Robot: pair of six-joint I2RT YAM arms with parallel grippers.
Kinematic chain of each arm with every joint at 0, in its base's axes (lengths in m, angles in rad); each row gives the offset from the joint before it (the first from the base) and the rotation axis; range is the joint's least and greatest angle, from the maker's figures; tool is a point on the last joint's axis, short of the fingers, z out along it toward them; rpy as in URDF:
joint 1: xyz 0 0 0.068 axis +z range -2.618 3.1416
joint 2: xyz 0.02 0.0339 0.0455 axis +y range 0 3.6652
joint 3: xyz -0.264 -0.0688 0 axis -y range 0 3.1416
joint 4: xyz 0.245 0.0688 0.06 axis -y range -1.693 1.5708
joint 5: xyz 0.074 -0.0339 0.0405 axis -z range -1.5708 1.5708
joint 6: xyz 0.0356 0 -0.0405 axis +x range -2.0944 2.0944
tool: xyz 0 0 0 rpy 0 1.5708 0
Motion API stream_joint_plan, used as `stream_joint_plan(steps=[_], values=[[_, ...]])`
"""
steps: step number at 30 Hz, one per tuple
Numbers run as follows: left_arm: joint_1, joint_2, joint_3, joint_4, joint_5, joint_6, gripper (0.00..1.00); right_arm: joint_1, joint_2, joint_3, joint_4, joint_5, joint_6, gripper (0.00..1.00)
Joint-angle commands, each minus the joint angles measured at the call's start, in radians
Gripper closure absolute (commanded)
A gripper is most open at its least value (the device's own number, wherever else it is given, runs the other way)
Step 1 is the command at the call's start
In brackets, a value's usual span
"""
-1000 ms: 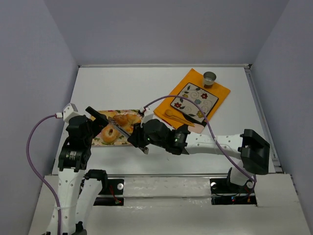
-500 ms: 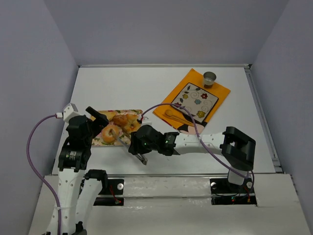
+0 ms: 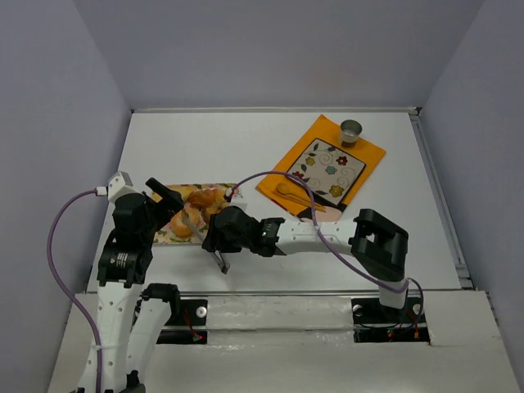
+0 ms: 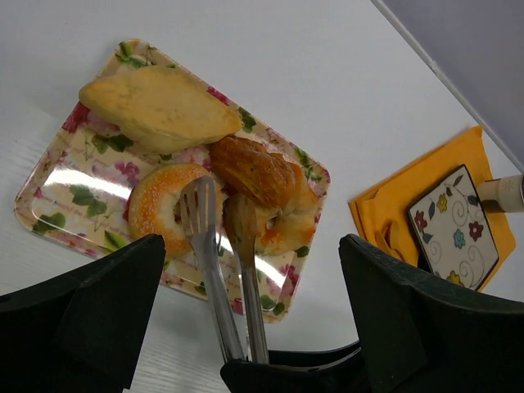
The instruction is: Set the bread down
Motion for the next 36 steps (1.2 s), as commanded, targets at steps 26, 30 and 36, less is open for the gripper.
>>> stream_joint_plan(steps=[26,30,36], values=[[-0.004,-0.046,-0.003,0.03,-0.014,0.009,0.01,0.002,-0.069,0.022,0.062,-0.033,-0.089,0.93],[-0.004,-0.052,-0.003,0.026,-0.027,0.001,0.01,0.002,-0.164,-0.074,0.236,-0.075,-0.164,0.93],[-0.004,-0.06,-0.003,0.02,-0.043,-0.01,0.01,0.002,-0.259,-0.151,0.303,-0.066,-0.218,0.93]])
